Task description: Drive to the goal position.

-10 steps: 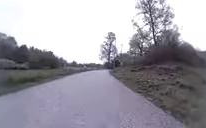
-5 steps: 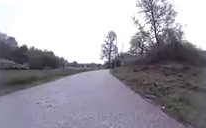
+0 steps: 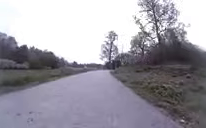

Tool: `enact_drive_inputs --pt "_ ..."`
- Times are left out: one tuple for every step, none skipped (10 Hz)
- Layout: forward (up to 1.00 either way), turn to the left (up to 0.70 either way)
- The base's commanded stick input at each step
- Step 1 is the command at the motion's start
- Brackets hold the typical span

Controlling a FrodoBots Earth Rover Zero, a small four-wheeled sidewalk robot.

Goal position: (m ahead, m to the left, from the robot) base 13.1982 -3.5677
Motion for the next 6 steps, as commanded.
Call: enact_drive_inputs --pt "1.0 0.0" --pt "1.0 0.0" --pt "1.0 0.0" --pt "1.0 0.0" --pt "1.0 0.0" --pt "1.0 0.0"
